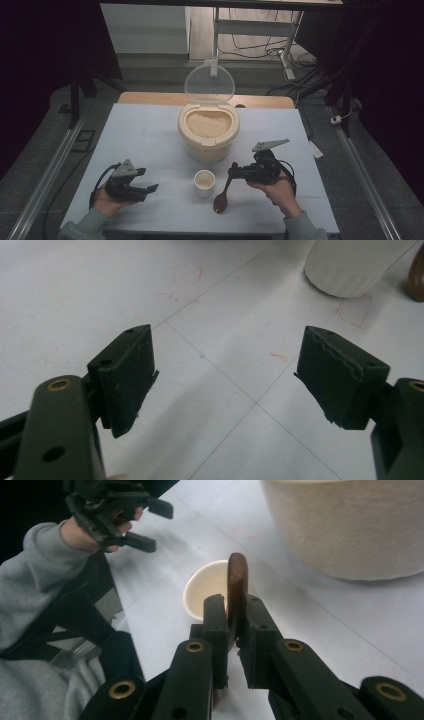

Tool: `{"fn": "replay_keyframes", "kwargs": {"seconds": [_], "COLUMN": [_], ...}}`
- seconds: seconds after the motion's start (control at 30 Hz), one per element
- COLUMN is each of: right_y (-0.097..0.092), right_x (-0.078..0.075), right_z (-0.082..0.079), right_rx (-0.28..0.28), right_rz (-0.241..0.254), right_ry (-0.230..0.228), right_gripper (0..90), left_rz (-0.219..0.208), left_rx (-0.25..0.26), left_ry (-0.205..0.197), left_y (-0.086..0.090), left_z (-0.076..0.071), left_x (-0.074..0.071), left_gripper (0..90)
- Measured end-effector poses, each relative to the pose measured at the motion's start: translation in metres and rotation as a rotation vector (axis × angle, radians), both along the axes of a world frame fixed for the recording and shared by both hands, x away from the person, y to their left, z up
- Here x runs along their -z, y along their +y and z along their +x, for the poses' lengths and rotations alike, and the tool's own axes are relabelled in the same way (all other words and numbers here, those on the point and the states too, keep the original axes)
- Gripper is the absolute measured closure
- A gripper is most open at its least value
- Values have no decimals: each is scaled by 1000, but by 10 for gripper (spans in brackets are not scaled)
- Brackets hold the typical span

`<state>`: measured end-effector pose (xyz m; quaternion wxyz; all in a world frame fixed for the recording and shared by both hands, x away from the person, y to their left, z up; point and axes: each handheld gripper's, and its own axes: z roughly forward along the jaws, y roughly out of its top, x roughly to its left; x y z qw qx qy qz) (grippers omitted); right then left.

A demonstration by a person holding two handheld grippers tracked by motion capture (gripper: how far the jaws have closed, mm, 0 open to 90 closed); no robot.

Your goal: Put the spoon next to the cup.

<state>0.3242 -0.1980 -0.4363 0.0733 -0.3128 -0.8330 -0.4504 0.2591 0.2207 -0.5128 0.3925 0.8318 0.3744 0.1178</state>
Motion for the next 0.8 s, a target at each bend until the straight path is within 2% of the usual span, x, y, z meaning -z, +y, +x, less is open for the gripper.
{"fn": "replay_keyframes", "kwargs": {"seconds": [0.37, 0.8], "right_y": [-2, -2], "right_x": [6, 21], "right_z": [3, 10], "right_rx": [69, 146], "right_rz": [-6, -29], "right_ry": [-77, -122], "right_gripper": [791, 733], "left_rz": [3, 5], "left_rx": [2, 3], "left_ry": [0, 0], "left_y": [0, 0], "left_z": [0, 0], "left_x": [0, 0], "left_gripper": [229, 228]}}
